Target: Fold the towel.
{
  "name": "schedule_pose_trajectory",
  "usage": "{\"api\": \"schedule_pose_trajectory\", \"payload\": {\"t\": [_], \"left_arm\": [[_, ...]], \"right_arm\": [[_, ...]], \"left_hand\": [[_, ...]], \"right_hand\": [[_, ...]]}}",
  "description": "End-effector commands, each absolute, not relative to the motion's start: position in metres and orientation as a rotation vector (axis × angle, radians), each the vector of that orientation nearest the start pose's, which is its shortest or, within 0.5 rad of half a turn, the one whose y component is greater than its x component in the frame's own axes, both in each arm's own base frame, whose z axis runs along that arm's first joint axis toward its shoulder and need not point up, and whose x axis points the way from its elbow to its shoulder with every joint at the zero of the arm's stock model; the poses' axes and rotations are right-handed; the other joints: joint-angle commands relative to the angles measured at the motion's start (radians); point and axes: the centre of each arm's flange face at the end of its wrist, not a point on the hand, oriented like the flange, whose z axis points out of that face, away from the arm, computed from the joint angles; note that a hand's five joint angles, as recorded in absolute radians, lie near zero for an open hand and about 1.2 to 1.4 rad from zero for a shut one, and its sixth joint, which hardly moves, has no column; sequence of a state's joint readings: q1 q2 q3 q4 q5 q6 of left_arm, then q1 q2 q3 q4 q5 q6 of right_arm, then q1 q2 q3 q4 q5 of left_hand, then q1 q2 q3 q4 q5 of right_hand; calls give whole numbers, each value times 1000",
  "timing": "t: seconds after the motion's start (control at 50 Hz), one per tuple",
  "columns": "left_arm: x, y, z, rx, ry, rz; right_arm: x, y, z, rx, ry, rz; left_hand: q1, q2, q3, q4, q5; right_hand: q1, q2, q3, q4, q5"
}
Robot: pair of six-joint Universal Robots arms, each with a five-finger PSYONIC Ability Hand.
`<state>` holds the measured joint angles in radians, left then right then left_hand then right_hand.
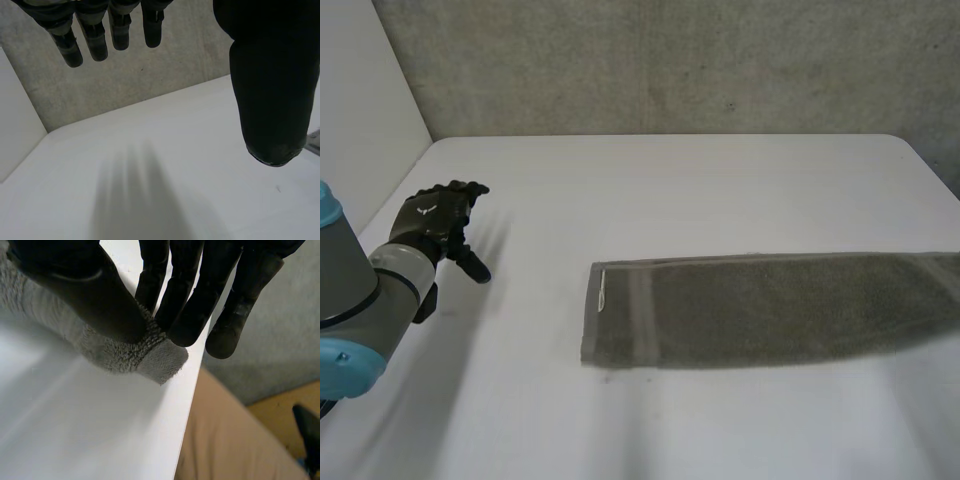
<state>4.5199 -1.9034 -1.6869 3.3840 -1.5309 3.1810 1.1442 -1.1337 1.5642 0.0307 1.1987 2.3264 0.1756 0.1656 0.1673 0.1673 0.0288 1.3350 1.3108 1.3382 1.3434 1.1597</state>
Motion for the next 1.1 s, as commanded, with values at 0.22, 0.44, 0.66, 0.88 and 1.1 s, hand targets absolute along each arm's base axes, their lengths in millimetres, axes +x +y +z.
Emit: {"api": "schedule_pose_trajectory", "payload": {"t": [0.22,0.44,0.66,0.88,1.1], "left_arm": [[-198,-308,194,333,2502,-2080],[-199,-306,194,341,2507,-2079],[-200,-305,192,346,2510,-2075],[-202,-301,190,361,2524,-2064],[-222,-284,187,458,2557,-2071]], "right_arm": [[322,-238,222,-1400,1788,-1860],[390,-144,131,-1661,1695,-1501],[339,-203,195,-1307,1897,-1720],[263,-236,177,-1139,2141,-1640],[214,-242,134,-1007,2279,-1537]], "left_hand": [[-1,9,7,7,-29],[-1,9,7,7,-29],[-1,9,7,7,-29],[-1,9,7,7,-29],[-1,9,7,7,-29]], "right_hand": [[61,85,58,53,62],[-586,-562,-589,-594,-585],[-1160,-1136,-1164,-1169,-1160],[-1160,-1136,-1164,-1169,-1160],[-747,-723,-750,-756,-746]]}}
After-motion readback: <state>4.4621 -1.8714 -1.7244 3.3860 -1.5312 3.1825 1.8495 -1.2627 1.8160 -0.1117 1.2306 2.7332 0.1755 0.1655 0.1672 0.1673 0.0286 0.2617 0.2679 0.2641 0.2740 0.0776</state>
